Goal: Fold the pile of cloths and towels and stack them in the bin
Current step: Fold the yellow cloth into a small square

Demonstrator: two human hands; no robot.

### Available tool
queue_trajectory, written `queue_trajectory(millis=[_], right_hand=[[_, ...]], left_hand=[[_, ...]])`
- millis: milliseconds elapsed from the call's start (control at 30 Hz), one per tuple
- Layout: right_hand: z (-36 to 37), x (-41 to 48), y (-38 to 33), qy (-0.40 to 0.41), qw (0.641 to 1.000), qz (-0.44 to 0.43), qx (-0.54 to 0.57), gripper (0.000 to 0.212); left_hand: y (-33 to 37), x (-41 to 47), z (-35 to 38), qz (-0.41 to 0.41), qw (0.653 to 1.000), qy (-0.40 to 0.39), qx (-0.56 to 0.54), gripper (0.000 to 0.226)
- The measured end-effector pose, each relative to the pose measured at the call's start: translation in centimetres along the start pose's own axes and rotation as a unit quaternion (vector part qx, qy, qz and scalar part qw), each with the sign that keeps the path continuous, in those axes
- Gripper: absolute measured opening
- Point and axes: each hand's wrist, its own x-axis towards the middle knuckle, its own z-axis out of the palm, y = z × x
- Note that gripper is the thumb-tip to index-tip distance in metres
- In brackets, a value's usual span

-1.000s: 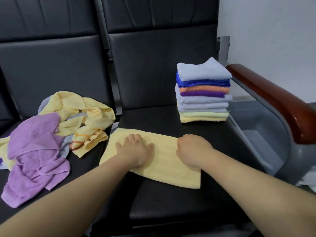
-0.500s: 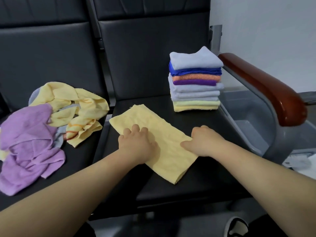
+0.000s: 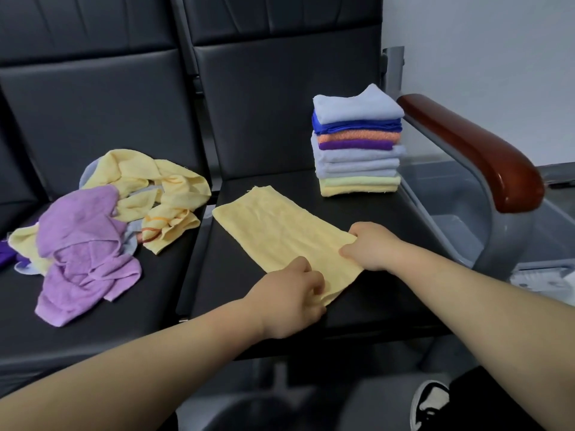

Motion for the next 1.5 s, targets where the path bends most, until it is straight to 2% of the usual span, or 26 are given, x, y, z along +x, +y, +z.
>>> queue_trajectory(millis=[100,200,300,400,533,600,633,700,833,900,1067,1267,1367,1500], right_hand=[[0.0,-0.7,0.5,0.001,0.999,0.008,0.05,0.021],[-0.4,-1.7,0.6,-0.001,0.992,0.001,0.125,0.023],[-1.4,-3.1,-0.1,-0.038,0.971,-0.009,0.237,0.028],[-3.0,-4.7,-1.1,-0.132,0.937,-0.027,0.322,0.015],[-5.3,-6.2,-1.5,-0.278,0.855,-0.055,0.434,0.03],[-5.9,-6.4,-1.7,-0.32,0.84,-0.096,0.428,0.036],[-5.9,-6.3,-1.8,-0.324,0.843,-0.114,0.413,0.038],[-5.4,-5.9,-2.6,-0.3,0.868,-0.12,0.377,0.038],[-3.7,-4.5,-4.0,-0.191,0.911,-0.042,0.364,0.012],[-2.9,-3.3,-4.4,-0.132,0.928,-0.025,0.346,0.007],[-1.2,-0.2,-5.3,-0.043,0.959,-0.005,0.281,0.018],[1.1,3.8,-6.4,-0.011,0.973,0.006,0.231,0.019],[2.2,5.4,-6.5,0.002,0.983,0.005,0.183,0.027],[2.6,6.7,-6.8,0.0,0.998,0.017,0.053,0.039]], left_hand=[[0.0,-0.2,-0.1,0.021,0.999,0.011,0.04,0.018],[-0.4,-0.8,-1.2,-0.003,0.999,-0.003,0.038,0.012],[-1.3,-1.8,-3.7,-0.067,0.989,-0.035,-0.129,0.008],[-2.7,-3.0,-6.9,-0.111,0.946,-0.098,-0.287,0.008],[-4.7,-5.2,-10.3,-0.118,0.899,-0.142,-0.398,0.018],[-5.5,-5.8,-11.2,-0.116,0.877,-0.139,-0.444,0.029],[-5.9,-5.8,-11.6,-0.12,0.868,-0.13,-0.464,0.032],[-6.6,-5.6,-11.9,-0.141,0.853,-0.101,-0.493,0.024],[-8.1,-4.1,-11.5,-0.203,0.843,-0.009,-0.498,0.011],[-9.1,-3.0,-11.1,-0.234,0.842,0.045,-0.484,0.009],[-11.1,-0.2,-10.2,-0.263,0.855,0.145,-0.424,0.011],[-13.3,3.9,-8.2,-0.268,0.87,0.207,-0.357,0.009],[-14.7,5.7,-6.7,-0.291,0.882,0.218,-0.3,0.01],[-15.9,6.9,-5.8,-0.338,0.898,0.199,-0.2,0.027]])
